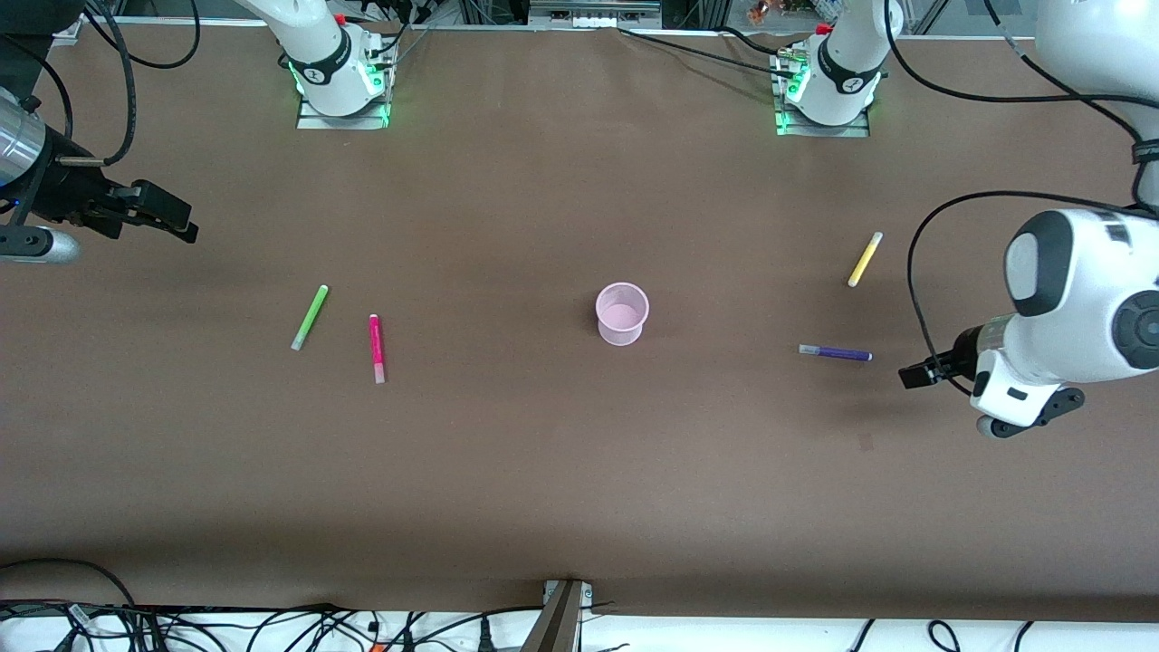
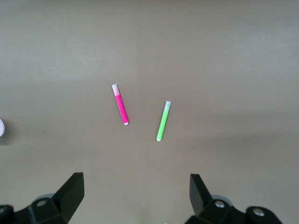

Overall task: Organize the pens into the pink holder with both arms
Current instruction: 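Move the left gripper down over the blue marker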

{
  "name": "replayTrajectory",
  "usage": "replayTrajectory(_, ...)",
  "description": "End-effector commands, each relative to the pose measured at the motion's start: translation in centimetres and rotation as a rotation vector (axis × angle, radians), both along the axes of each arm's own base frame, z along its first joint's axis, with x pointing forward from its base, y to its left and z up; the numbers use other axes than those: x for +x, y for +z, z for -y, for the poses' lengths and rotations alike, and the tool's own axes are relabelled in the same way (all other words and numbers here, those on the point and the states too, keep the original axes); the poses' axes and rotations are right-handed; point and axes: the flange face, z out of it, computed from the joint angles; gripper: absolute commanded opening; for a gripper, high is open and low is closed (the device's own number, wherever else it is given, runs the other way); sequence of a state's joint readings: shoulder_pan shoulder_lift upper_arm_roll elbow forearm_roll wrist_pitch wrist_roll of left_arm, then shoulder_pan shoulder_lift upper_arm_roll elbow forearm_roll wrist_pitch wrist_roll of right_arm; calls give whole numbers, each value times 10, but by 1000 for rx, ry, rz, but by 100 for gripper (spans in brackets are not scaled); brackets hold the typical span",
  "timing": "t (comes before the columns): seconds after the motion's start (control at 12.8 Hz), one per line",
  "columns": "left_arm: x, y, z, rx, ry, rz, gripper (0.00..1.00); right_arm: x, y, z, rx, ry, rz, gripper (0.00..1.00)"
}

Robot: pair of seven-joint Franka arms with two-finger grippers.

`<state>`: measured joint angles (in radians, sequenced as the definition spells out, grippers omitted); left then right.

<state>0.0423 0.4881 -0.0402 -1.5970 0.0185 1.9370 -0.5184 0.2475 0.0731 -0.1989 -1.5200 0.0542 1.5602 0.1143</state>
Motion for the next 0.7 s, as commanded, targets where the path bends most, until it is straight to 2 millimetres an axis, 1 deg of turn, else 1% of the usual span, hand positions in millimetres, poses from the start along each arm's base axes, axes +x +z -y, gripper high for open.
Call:
replayTrajectory(0.0, -25, -39, 5, 27, 171, 22, 100, 1, 4, 1, 18, -2, 6, 100)
replayTrajectory(0.23, -53, -89, 14, 23, 236, 75, 100, 1, 4, 1, 18, -2, 6, 100)
replayTrajectory(0.31, -59, -99, 18, 25, 288, 91, 100, 2, 4, 2, 18, -3, 8, 100)
replayTrajectory(0.55, -70, -117, 29, 28, 392, 93, 100, 1, 4, 1, 18, -2, 8, 100)
replayTrajectory(0.62, -75, -126, 30, 31, 423, 93, 100, 1, 4, 1, 18, -2, 8, 100)
